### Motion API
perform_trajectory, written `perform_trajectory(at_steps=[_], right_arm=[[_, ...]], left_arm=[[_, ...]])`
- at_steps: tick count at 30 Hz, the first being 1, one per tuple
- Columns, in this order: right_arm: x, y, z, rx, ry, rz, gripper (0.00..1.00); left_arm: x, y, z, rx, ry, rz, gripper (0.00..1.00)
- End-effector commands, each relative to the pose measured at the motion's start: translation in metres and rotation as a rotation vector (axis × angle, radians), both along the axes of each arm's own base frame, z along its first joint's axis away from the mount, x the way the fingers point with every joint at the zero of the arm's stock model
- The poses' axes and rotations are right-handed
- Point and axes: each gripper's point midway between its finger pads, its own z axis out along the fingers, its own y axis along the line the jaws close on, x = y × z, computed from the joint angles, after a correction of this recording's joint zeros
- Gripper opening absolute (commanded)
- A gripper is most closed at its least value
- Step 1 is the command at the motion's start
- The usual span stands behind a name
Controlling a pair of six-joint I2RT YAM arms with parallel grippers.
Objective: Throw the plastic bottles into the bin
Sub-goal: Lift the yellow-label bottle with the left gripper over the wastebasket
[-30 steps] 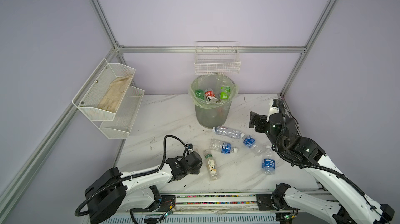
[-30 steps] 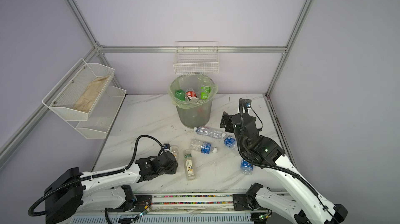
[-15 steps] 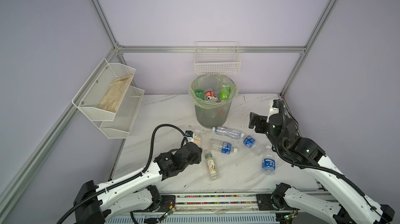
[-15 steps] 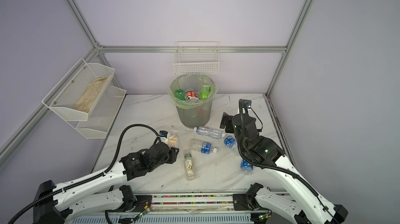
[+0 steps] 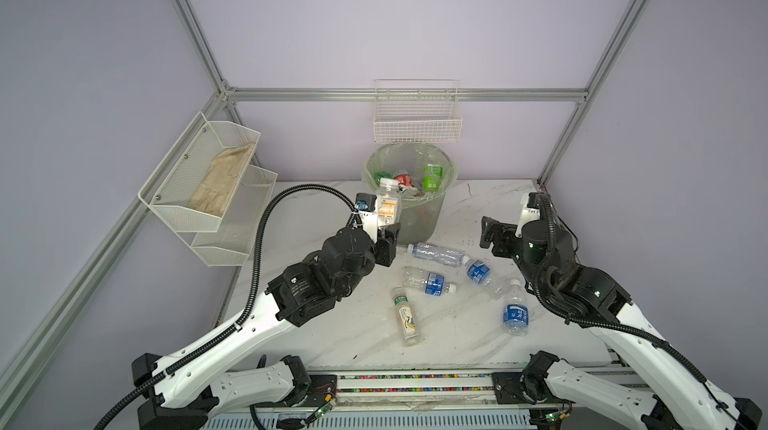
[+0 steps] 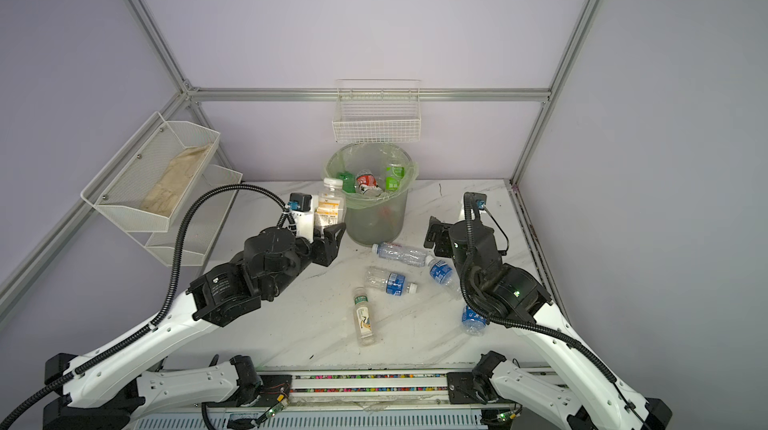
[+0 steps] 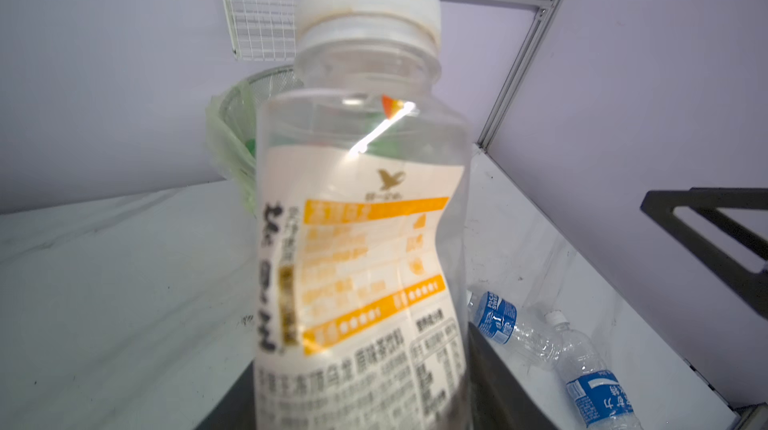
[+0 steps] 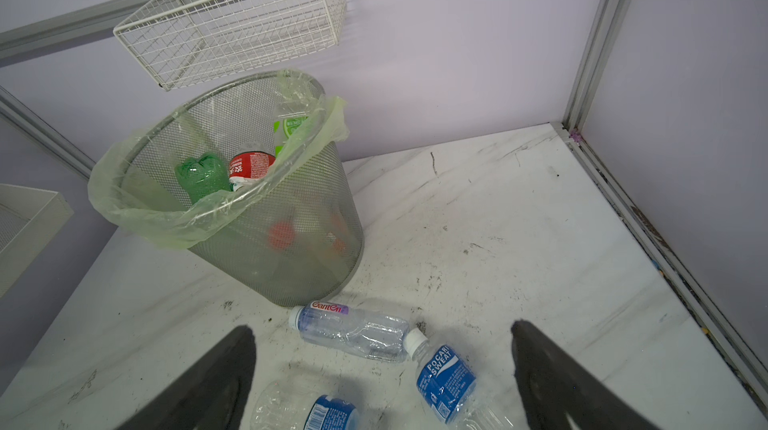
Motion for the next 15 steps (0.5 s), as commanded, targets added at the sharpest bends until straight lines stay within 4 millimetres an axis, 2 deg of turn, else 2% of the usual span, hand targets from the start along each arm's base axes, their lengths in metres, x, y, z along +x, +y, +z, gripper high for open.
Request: perform_trajectory(at_steps=[1, 4, 8, 15], right_arm=[[-0.008, -0.011, 0.01, 0.01, -0.012, -0.025, 0.97], [-0.01, -0.013, 0.012, 0.013, -0.014, -0.027, 0.97], [-0.011, -0.015, 0.013, 0.007, -0.015, -0.03, 0.97], [-0.01, -0.014, 0.012, 0.007, -0.014, -0.029, 0.97]], left_arm=[[-0.006, 0.004, 0.082, -0.067, -0.201, -0.028, 0.33], [-0.009, 0.004, 0.105, -0.095, -0.263, -0.042, 0.33], [-0.014, 0.008, 0.126, -0.124, -0.317, -0.049, 0.33], [-0.014, 0.006, 0.14, -0.13, -0.376, -0.053, 0.33]])
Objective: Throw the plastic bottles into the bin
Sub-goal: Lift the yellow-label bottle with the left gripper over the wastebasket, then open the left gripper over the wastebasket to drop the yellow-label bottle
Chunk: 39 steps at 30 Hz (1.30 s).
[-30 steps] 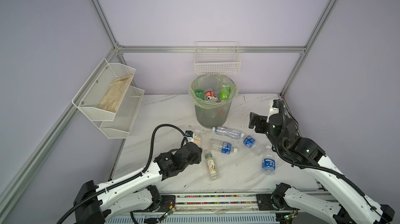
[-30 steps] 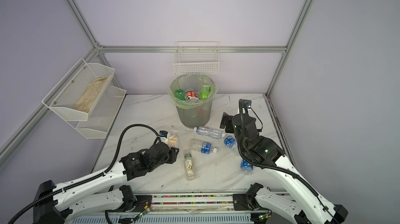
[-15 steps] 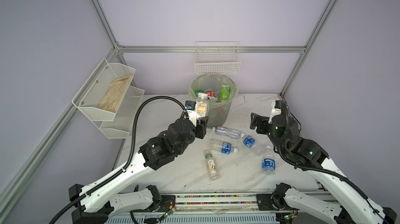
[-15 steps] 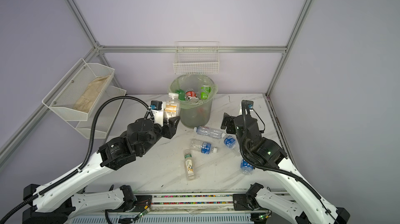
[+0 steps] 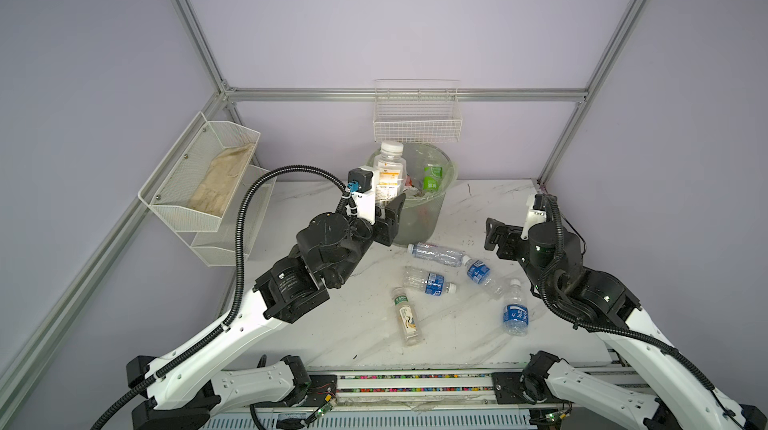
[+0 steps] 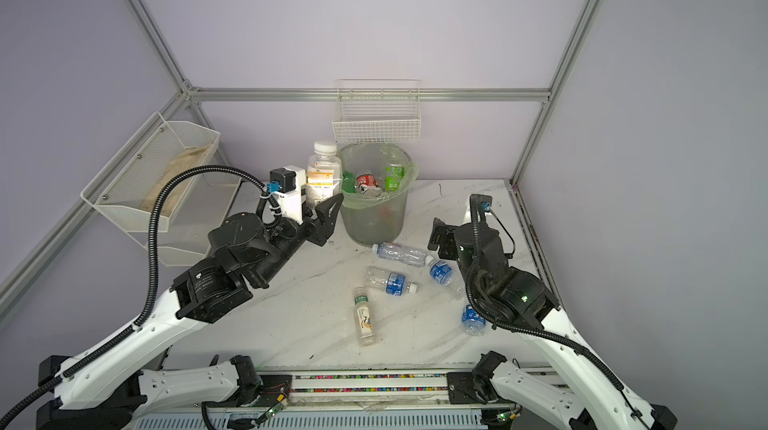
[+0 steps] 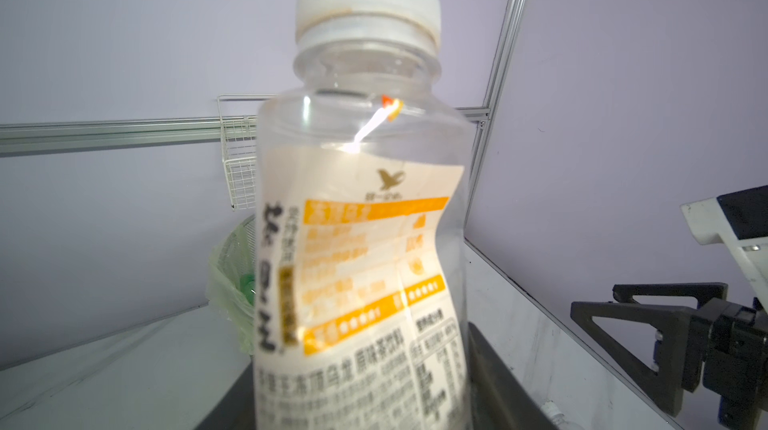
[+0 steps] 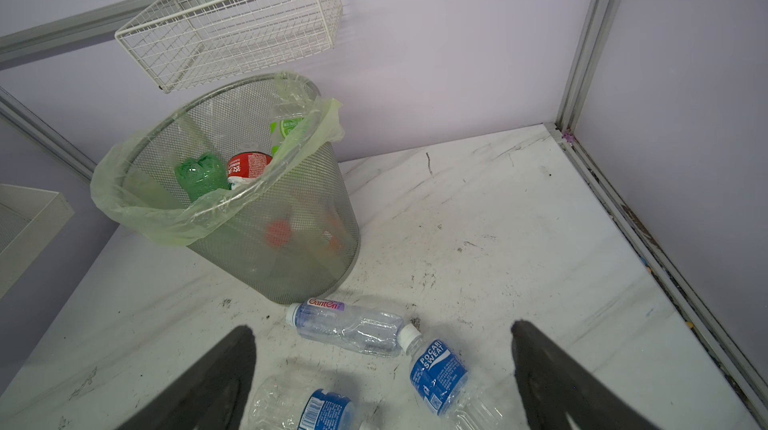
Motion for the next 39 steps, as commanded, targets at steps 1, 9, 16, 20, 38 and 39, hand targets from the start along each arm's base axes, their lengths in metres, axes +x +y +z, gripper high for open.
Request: perform_trajectory(at_steps=[1, 9, 16, 20, 38, 39], right_arm=[[-0.004, -0.008, 0.008, 0.007, -0.01, -0.024, 0.97], [-0.007, -0.008, 0.009, 0.022, -0.009, -0.017, 0.97], [-0.013, -0.012, 0.012, 0.041, -0.007, -0.014, 0.97], [-0.017, -0.015, 0.016, 0.054, -0.012, -0.015, 0.97], [-0.016, -0.004, 0.011, 0.063, 0.022, 0.027, 0.97], [-0.015, -0.002, 0.01, 0.063, 0.026, 0.036, 0.97]], left_arm=[[-0.01, 0.007, 0.059, -0.083, -0.129, -0.017, 0.33], [0.02, -0.017, 0.064, 0.018, -0.103, 0.006, 0.34], [0.104, -0.025, 0.05, 0.017, 0.004, 0.026, 0.34], [0.153, -0.025, 0.029, 0.018, 0.11, 0.024, 0.39], [0.092, 0.008, 0.073, -0.087, 0.057, -0.023, 1.0], [0.087, 0.01, 0.073, -0.09, 0.054, -0.025, 1.0]])
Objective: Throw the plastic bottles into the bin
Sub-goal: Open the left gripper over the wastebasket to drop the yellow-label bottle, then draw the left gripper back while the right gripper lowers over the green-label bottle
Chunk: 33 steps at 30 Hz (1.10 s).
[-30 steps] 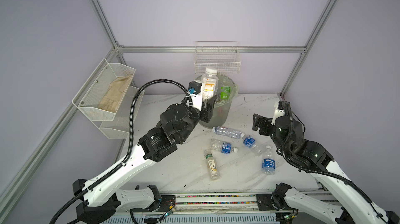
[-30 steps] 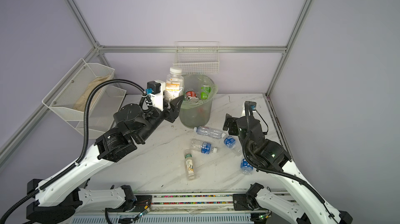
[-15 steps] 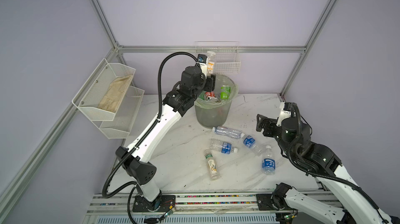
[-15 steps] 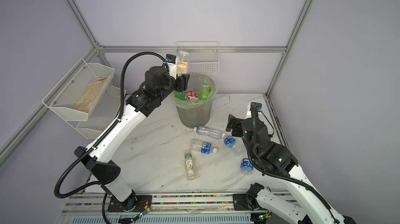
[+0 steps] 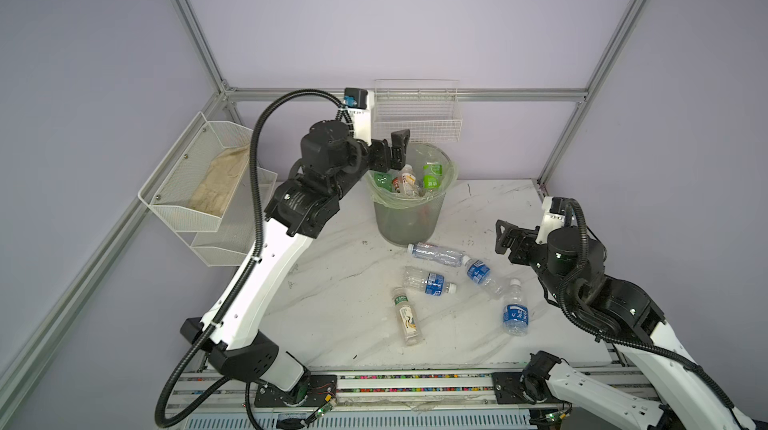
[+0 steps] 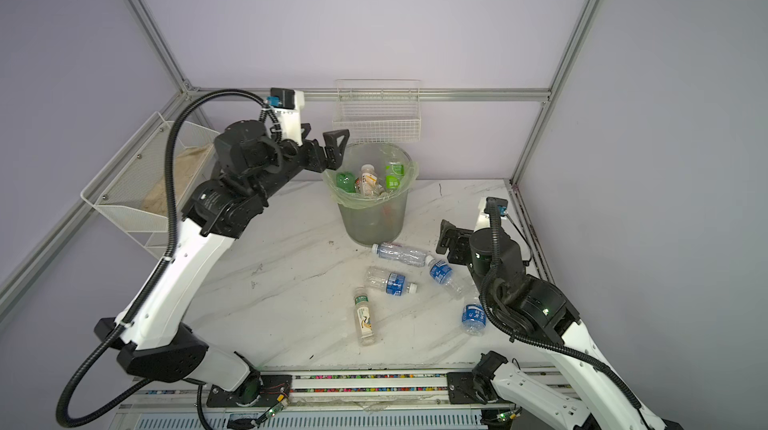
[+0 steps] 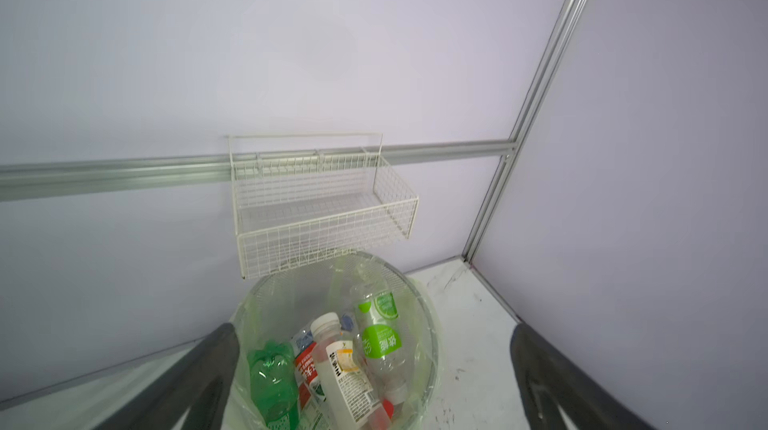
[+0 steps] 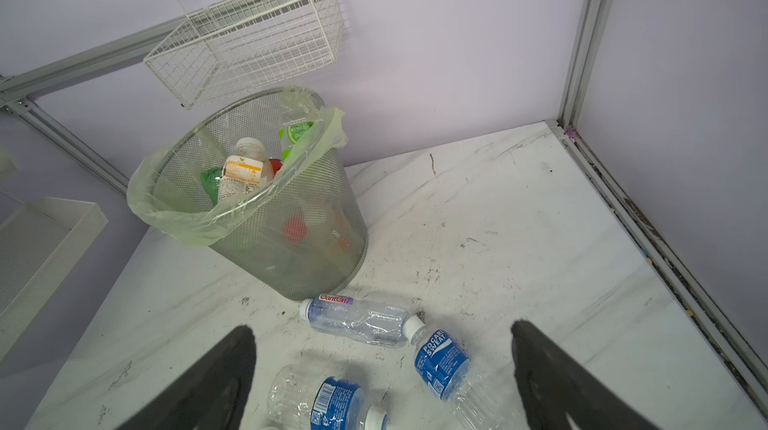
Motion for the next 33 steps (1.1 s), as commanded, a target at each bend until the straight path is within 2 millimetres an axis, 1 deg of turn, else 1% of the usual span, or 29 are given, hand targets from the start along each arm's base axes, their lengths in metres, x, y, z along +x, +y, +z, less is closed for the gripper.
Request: perform_trajectory(at_steps=[1, 2, 5, 8, 12, 17, 20, 22, 26, 33], right_arm=[[0.002, 0.009, -0.003, 0.016, 0.025, 0.032, 0.97], [0.003, 0.012, -0.006, 0.013, 0.036, 0.045, 0.97], [0.005, 0.025, -0.017, -0.001, 0.073, 0.095, 0.97], [0.009, 0.039, -0.034, -0.017, 0.123, 0.145, 0.97], [0.015, 0.053, -0.051, -0.037, 0.174, 0.185, 0.97], [0.018, 0.068, -0.069, -0.03, 0.217, 0.235, 0.97], [0.018, 0.075, -0.079, -0.028, 0.24, 0.259, 0.97], [0.018, 0.078, -0.086, -0.026, 0.254, 0.272, 0.97], [0.018, 0.09, -0.103, -0.015, 0.296, 0.317, 0.97], [0.015, 0.105, -0.131, 0.006, 0.361, 0.373, 0.97]], left_arm=[[-0.006, -0.006, -0.013, -0.01, 0.01, -0.023, 1.0], [-0.022, 0.004, -0.004, -0.029, -0.014, -0.022, 1.0], [-0.034, 0.012, -0.015, -0.037, -0.014, -0.013, 1.0], [-0.043, 0.022, -0.03, -0.049, 0.0, 0.009, 1.0], [-0.053, 0.035, -0.059, -0.077, 0.036, 0.036, 1.0], [-0.057, 0.051, -0.119, -0.059, 0.124, 0.104, 1.0], [-0.062, 0.058, -0.149, -0.066, 0.174, 0.125, 1.0], [-0.066, 0.061, -0.166, -0.069, 0.202, 0.131, 1.0], [-0.072, 0.068, -0.192, -0.059, 0.252, 0.146, 1.0], [-0.084, 0.08, -0.222, -0.035, 0.321, 0.174, 1.0]])
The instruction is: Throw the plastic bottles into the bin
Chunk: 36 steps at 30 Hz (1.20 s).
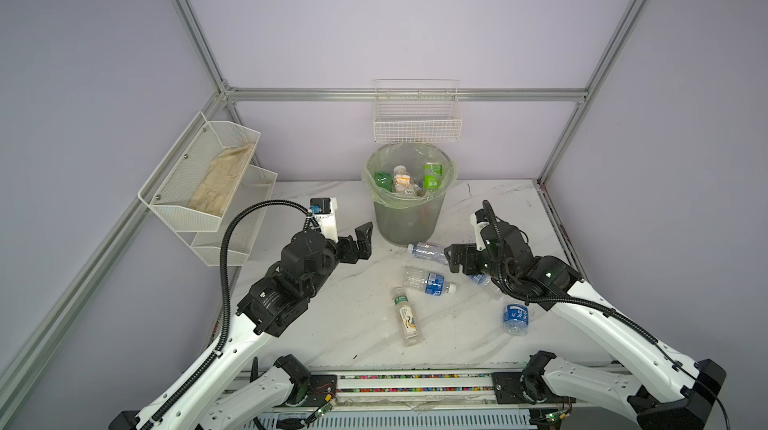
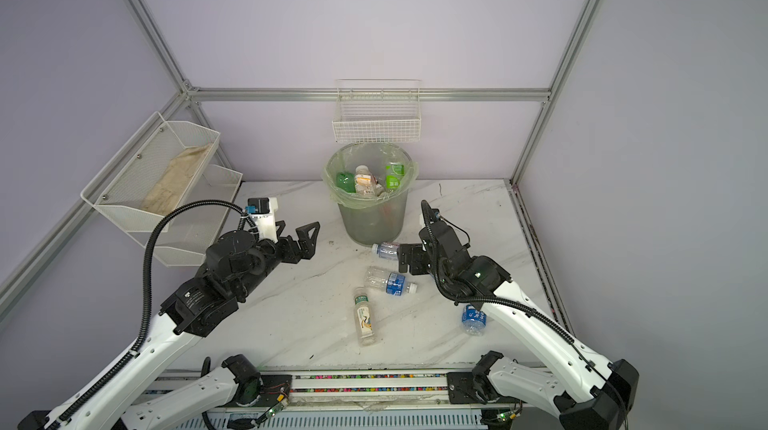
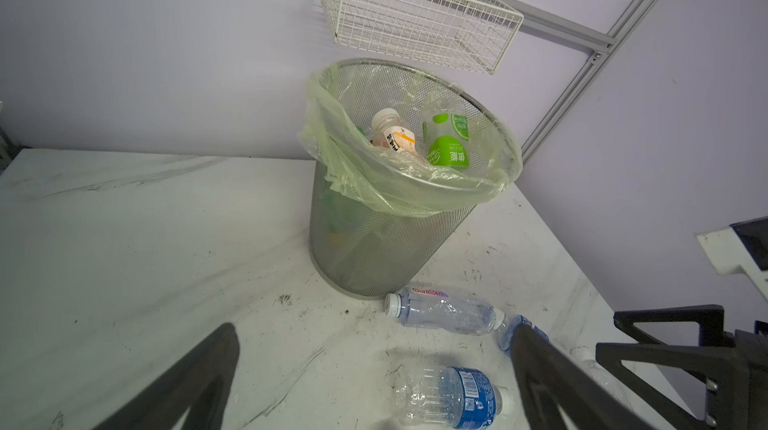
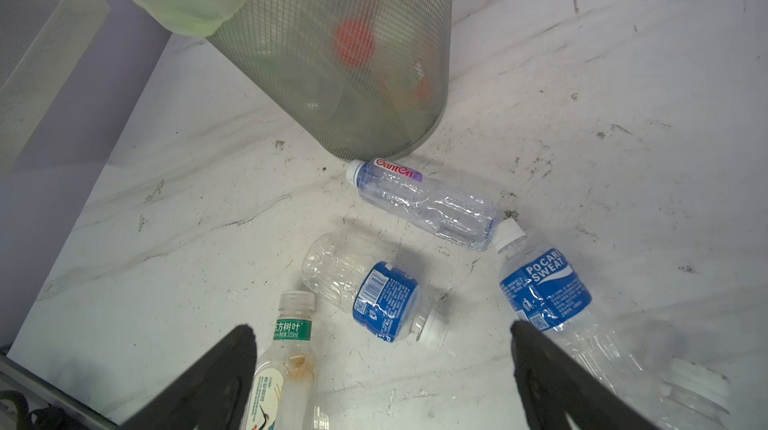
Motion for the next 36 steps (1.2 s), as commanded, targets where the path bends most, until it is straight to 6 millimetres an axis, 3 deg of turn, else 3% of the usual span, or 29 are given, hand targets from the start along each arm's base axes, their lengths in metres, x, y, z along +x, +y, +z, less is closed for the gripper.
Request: perform_trajectory(at_steps=[1, 5, 9, 19, 36], right_arm=[[-0.002, 0.01, -0.008, 0.047, 0.021, 0.03, 0.97], [-0.007, 0.018, -0.026, 0.071, 0.066, 0.051, 0.97], [-0.018, 0.038, -0.046, 0.101, 0.113, 0.097, 0.97], [-0.069, 0.113, -0.11, 0.028, 0.228, 0.25, 0.96], [-0.109, 0.148, -0.189, -0.133, 0.34, 0.29, 0.89]], left_arm=[[-0.007, 0.01, -0.018, -0.016, 0.034, 0.033, 1.0], [-0.016, 0.018, -0.036, -0.028, 0.06, 0.051, 1.0], [-0.021, 0.023, -0.049, -0.033, 0.083, 0.066, 1.0], [-0.026, 0.028, -0.069, -0.037, 0.125, 0.084, 1.0], [-0.031, 0.036, -0.082, -0.027, 0.143, 0.109, 1.0]])
